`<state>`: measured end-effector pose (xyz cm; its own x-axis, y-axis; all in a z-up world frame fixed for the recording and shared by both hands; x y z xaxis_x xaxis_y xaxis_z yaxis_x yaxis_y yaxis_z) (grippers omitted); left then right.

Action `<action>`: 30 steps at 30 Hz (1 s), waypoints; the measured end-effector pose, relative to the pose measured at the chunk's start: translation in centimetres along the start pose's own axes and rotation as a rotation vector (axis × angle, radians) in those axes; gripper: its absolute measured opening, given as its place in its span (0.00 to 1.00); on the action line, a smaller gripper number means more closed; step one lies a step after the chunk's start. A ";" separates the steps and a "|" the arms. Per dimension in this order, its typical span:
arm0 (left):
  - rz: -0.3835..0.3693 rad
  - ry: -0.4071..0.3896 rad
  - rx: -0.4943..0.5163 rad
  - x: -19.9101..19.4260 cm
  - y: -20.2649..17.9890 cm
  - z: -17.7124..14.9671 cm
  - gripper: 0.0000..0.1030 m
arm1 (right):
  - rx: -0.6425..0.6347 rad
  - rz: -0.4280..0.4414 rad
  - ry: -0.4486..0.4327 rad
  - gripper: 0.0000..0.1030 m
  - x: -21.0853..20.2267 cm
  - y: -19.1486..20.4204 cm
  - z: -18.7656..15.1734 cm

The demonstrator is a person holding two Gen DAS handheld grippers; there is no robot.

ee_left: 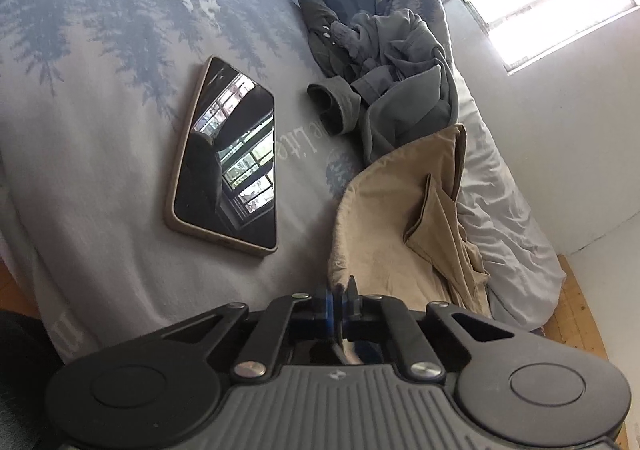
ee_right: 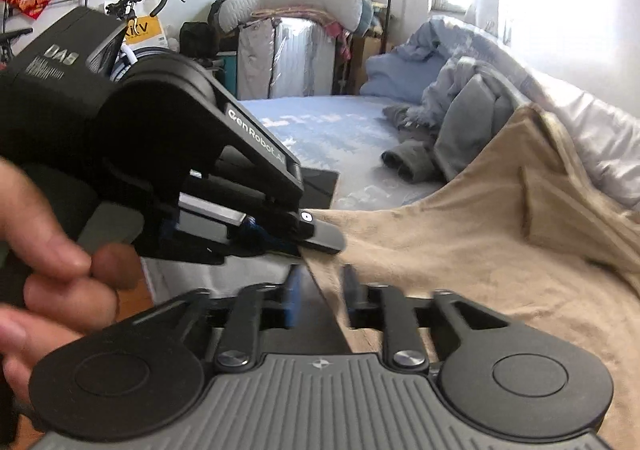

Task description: Fold clothes

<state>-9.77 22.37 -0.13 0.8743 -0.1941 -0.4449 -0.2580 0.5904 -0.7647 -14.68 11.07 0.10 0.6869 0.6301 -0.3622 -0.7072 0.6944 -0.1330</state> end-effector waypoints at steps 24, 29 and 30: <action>-0.111 -0.035 0.036 -2.5 -6.2 2.4 0.00 | -0.172 -0.433 0.143 0.37 -7.8 -7.6 -8.9; -0.109 -0.075 0.042 -3.1 -6.9 2.9 0.00 | -0.149 -0.539 0.190 0.37 -10.9 -11.3 -10.8; -0.110 -0.080 0.050 -3.2 -7.1 3.0 0.00 | -0.149 -0.551 0.200 0.37 -11.6 -11.9 -11.2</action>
<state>-9.50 21.11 8.11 0.9266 -0.1982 -0.3197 -0.1397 0.6078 -0.7817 -16.13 -8.38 -4.48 0.9242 0.1039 -0.3676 -0.2819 0.8349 -0.4728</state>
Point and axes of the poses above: each gripper's, at about its wrist camera, not at the fingertips, and x roughly the way its jaws point, y to its left, z to its top, the point moved 7 cm from there along x, roughly the way its jaws point, and after that the axes turned 7 degrees about -y, right-handed, at the moved point
